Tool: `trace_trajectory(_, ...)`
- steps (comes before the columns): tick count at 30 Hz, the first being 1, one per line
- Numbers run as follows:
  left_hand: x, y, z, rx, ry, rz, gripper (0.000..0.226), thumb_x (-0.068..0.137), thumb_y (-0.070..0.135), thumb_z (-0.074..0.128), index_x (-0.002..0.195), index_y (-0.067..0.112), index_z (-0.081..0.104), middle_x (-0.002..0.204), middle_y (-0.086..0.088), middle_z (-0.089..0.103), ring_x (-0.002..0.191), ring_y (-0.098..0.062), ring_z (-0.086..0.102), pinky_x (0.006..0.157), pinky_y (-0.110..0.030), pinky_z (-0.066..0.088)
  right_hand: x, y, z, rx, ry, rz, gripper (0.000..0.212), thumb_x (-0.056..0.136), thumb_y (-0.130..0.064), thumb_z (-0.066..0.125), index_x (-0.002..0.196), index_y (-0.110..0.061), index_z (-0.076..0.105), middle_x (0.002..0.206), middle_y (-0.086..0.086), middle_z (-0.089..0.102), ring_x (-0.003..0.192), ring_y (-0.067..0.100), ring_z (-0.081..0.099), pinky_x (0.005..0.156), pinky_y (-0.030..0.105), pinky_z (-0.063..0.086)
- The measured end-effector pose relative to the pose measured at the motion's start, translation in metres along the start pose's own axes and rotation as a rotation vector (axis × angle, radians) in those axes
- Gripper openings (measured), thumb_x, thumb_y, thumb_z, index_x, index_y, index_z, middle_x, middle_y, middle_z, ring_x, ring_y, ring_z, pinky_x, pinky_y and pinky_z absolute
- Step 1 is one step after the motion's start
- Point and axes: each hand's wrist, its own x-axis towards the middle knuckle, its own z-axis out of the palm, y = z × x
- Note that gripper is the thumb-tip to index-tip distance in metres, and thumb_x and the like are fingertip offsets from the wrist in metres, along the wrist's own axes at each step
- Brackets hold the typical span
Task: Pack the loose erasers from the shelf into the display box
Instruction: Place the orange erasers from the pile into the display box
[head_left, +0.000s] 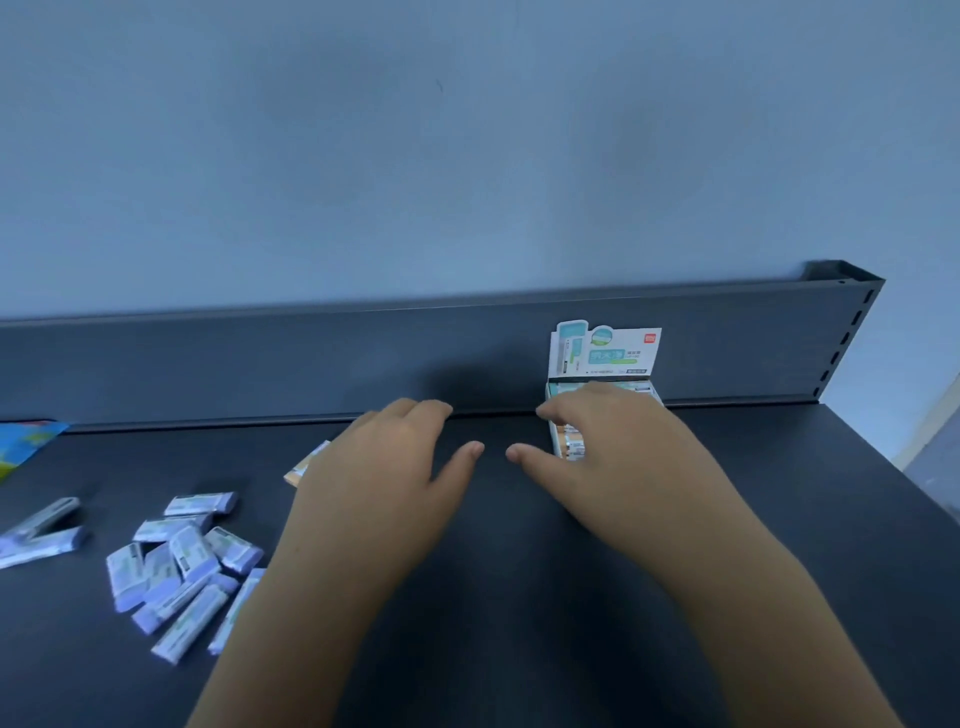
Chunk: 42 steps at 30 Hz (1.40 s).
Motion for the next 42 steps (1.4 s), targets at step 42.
trace_trajectory(42, 0.002, -0.204, -0.037, -0.089, -0.192, 0.100, 0.043, 0.091, 0.058, 0.056, 0.129, 0.037, 0.059, 0.128, 0.017, 0.059, 0.119, -0.006, 0.054, 0.097, -0.032, 0.047, 0.036, -0.177, 0.110, -0.093, -0.234, 0.017, 0.028, 0.090, -0.048, 0.047, 0.100, -0.026, 0.061, 0.096, -0.008, 0.057, 0.097, 0.019, 0.059, 0.081, 0.044, 0.052)
